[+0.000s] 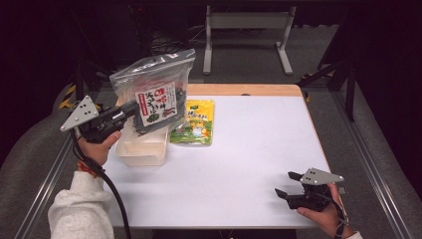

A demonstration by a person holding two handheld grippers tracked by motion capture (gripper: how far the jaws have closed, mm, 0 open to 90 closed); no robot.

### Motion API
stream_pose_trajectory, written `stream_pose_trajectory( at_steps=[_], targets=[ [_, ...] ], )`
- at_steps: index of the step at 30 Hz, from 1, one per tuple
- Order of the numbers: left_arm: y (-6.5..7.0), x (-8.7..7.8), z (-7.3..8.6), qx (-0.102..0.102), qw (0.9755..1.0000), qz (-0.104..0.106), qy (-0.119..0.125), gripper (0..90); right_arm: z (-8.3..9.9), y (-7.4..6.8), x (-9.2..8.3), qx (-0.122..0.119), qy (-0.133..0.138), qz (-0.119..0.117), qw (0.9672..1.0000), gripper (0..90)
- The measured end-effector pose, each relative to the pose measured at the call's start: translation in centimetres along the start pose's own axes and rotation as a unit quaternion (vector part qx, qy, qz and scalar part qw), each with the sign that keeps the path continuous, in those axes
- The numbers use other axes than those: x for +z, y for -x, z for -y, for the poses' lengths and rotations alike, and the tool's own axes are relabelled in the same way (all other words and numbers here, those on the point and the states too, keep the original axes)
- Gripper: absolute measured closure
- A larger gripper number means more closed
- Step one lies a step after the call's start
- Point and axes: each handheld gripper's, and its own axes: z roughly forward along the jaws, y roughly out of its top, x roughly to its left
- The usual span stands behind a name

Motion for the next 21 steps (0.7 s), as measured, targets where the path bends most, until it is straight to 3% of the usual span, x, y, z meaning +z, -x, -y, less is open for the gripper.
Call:
stream_pose_trajectory(
  at_steps=[9,14,21],
  targets=[
    [-2.4,-0.9,1.7,-0.002,0.9993,-0.034,-0.014,80.6,0.2,0.0,0.3,-0.001,-0.011,0.0,0.9999,23.8],
    [-3.0,-1.0,2.6,-0.002,0.9988,-0.041,-0.025,80.5,0.2,-0.1,0.4,-0.002,-0.013,-0.002,0.9999,23.8],
    [-3.5,-1.0,3.4,-0.005,0.998,-0.059,-0.023,80.4,0.2,-0.1,0.6,-0.002,-0.016,-0.002,0.9999,23.8]
  ],
)
